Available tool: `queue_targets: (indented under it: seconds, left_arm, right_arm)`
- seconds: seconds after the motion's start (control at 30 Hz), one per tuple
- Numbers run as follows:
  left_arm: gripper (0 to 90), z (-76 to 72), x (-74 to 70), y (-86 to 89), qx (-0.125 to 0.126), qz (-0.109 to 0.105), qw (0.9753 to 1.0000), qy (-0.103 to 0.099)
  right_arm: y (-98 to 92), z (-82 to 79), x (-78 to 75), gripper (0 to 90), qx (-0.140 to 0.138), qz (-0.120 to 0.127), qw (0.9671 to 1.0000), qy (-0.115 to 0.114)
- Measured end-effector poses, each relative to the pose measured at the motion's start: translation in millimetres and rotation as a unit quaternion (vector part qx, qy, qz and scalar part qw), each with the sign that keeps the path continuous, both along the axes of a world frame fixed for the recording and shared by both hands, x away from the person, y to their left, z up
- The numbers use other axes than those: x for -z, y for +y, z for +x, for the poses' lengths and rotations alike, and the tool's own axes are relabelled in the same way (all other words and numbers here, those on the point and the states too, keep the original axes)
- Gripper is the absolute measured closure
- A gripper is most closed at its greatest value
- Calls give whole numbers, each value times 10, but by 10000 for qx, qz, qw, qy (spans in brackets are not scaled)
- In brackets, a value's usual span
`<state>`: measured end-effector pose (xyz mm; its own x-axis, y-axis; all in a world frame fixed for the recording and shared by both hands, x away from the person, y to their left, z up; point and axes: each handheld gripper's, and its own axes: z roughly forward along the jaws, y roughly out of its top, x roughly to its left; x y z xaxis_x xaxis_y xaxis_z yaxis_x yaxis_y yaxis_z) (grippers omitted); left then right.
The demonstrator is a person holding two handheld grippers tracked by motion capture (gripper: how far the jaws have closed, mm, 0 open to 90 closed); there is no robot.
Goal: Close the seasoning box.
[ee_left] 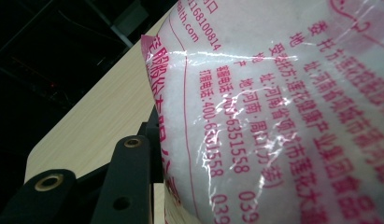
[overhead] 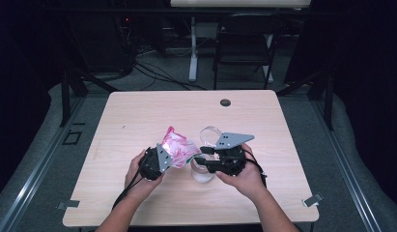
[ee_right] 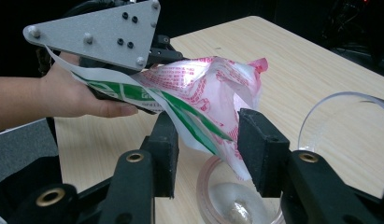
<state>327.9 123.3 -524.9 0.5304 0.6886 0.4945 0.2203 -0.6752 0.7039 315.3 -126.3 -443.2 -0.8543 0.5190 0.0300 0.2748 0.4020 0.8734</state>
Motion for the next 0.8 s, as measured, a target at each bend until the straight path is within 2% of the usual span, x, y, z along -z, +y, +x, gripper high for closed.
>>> queue_targets:
  seconds: [0.33,0.73,0.8]
  left_arm:
    - [610,-1,7,-6,34,-29,10000,28]
    - [610,6,3,10,37,-65,10000,43]
    - [610,5,6,5,57,-41,10000,47]
  right_arm:
    - [47,-51,-25,564,-78,-98,9996,-244]
    - [82,-69,-18,520,-223,-143,9991,-318]
    - [98,-76,-13,506,-293,-218,9987,-361]
